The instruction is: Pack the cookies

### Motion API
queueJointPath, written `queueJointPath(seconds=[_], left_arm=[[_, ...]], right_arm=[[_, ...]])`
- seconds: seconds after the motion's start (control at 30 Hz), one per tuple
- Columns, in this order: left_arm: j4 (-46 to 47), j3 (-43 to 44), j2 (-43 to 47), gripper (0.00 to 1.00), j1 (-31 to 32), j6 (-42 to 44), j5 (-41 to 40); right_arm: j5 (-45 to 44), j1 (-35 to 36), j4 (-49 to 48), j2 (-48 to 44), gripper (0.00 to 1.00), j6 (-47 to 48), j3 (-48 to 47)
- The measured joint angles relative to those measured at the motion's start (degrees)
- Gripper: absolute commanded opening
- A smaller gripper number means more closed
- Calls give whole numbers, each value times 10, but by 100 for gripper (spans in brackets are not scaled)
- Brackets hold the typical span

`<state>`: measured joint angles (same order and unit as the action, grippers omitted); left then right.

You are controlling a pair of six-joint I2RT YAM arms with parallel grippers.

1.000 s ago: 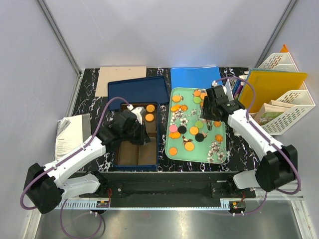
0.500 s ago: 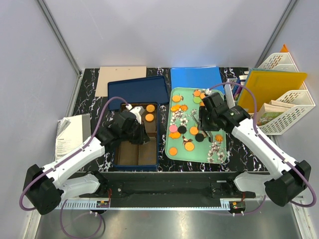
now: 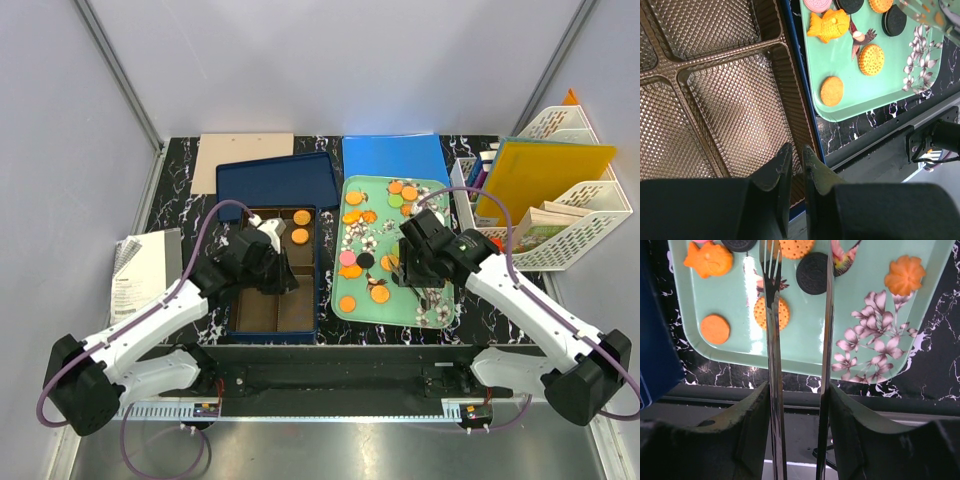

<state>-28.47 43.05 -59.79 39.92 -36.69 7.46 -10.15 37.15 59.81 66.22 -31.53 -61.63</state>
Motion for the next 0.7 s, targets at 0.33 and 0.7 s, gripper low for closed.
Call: queueJointPath(seconds=[0.33, 0.7], left_arm=[[2, -15, 10, 17, 0, -10, 1], [12, -23, 10, 17, 0, -13, 3]], right_arm=[[-7, 0, 23, -38, 54, -19, 32], [11, 1, 24, -38, 55, -31, 56]])
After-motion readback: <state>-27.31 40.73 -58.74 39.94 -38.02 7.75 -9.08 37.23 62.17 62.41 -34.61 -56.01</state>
